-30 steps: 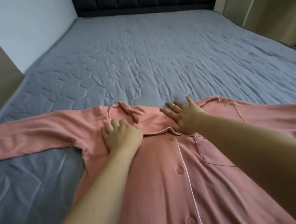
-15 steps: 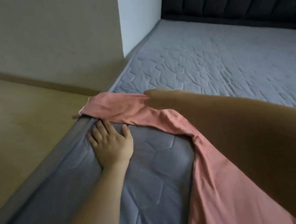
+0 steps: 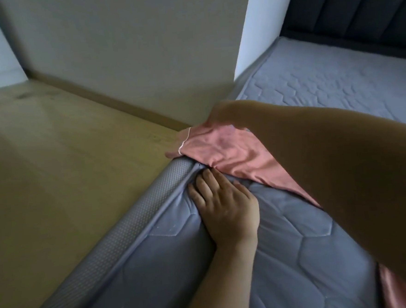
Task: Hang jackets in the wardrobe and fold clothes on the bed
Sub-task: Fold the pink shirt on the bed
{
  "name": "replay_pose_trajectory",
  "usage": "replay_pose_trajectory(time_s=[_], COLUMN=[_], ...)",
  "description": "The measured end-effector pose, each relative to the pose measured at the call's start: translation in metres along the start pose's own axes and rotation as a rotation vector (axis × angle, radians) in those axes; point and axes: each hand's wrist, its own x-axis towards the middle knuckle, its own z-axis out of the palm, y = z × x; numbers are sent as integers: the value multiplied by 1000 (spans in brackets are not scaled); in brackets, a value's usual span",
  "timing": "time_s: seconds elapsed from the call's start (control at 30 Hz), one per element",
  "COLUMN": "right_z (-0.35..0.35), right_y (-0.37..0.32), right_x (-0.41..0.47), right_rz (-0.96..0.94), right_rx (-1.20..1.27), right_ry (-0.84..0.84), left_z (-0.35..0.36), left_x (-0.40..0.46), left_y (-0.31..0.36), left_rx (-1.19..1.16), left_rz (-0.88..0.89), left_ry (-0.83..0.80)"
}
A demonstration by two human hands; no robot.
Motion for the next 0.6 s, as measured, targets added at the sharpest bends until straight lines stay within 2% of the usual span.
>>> replay_pose_trajectory(time_s=[0.13,0.33,0.43,0.6], right_z=[-20,-36,-60,-88], right_y=[-13,-3,25,113], right_x=[-14,-35,-74,-167], right_rz=[50,198,245,209], right_rx=[46,435,622,943], right_ry=[74,125,202,307], left_z=[-4,2,3,-7], left_x=[0,1,1,6], left_y=[0,-3,-4,6], left_rx=[-28,-49,8,275], left_rz=[-5,33,67,64], left_ry=[-23,-15,-28,-211])
